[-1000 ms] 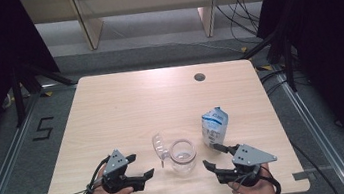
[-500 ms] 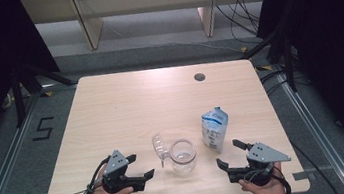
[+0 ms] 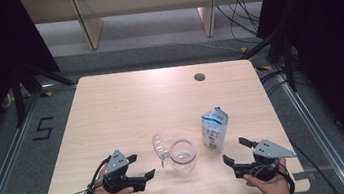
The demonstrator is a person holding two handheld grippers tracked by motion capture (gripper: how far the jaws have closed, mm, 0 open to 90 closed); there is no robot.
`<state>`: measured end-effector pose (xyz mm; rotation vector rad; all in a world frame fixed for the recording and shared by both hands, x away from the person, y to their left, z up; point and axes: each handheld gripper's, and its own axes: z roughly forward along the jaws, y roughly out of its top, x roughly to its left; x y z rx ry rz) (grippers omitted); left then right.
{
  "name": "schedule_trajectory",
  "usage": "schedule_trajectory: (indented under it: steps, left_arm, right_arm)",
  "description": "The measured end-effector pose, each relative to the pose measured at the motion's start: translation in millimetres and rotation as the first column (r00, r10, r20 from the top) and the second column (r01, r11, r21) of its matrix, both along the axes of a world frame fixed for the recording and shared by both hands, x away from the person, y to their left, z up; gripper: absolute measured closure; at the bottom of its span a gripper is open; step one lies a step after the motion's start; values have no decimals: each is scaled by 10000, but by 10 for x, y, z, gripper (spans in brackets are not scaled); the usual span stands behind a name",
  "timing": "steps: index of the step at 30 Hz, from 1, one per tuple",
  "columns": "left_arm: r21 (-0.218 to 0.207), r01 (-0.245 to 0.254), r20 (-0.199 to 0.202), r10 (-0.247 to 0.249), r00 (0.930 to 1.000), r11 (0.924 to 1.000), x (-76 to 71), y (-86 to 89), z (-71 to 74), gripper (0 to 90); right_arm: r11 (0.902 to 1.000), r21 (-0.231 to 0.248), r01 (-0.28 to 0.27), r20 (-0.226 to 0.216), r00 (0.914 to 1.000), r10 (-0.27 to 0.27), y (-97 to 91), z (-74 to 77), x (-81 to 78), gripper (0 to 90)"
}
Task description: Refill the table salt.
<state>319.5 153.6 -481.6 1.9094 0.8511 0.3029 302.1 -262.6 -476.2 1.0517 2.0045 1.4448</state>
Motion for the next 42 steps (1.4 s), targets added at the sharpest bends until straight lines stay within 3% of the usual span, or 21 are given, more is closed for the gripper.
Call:
schedule_trajectory:
  steps: [3,4,6,11,13,14,15,16,26,27,28,33,35,36,38,42]
  left_arm:
    - [23,-47,38,47,10000,10000,-12,-2,4,155]
    - [19,-41,39,41,10000,10000,-14,-1,2,155]
    - [-7,-48,52,48,10000,10000,-18,0,0,154]
    - [-43,36,81,-36,10000,10000,-27,8,-5,153]
    - [19,109,125,-109,9999,9999,-26,12,-3,153]
    - [26,125,127,-126,9998,9999,-27,11,-4,153]
    - [26,142,133,-142,9998,9999,-28,9,-6,153]
    - [29,154,122,-154,9998,9999,-28,7,-8,153]
    - [80,214,142,-215,9997,9997,-29,3,-11,152]
    - [77,215,124,-216,9997,9997,-29,5,-10,152]
    - [67,173,139,-174,9998,9998,-31,4,-11,152]
    - [25,139,123,-140,9998,9999,-34,6,-15,152]
    - [3,146,123,-146,9998,9999,-34,7,-14,152]
    - [21,155,129,-155,9998,9999,-34,8,-15,152]
    - [31,169,123,-169,9998,9999,-34,9,-15,152]
    - [43,159,148,-160,9998,9999,-35,7,-16,152]
  right_arm:
    - [9999,-80,-94,-22,10000,93,-3,7,5,157]
    - [9996,-227,-158,155,9998,161,-10,6,24,158]
    - [9996,-27,-279,112,9995,279,6,-2,42,158]
    - [9991,-367,-209,205,9996,217,20,-3,89,158]
    - [9996,-92,-260,115,9996,261,43,-16,96,158]
    - [9993,-184,-314,62,9995,316,43,-10,96,158]
    - [9998,-186,-107,-146,9998,104,53,-4,78,158]
    - [9994,-257,-221,198,9995,226,49,-19,116,158]
    - [9987,-475,-157,-33,9999,156,123,-50,206,158]
    - [9979,-612,-232,178,9995,244,119,-57,232,158]
    - [9988,-485,-50,-13,10000,50,132,-65,236,158]
    - [9985,-554,-17,38,10000,19,150,-101,337,161]
    - [9993,-357,90,-70,9999,-93,184,-120,358,161]
    - [9977,-667,131,125,9998,-123,170,-119,381,161]
    - [9989,-471,-62,-25,10000,61,185,-129,405,161]
    - [9975,-702,12,-30,10000,-14,209,-138,438,161]
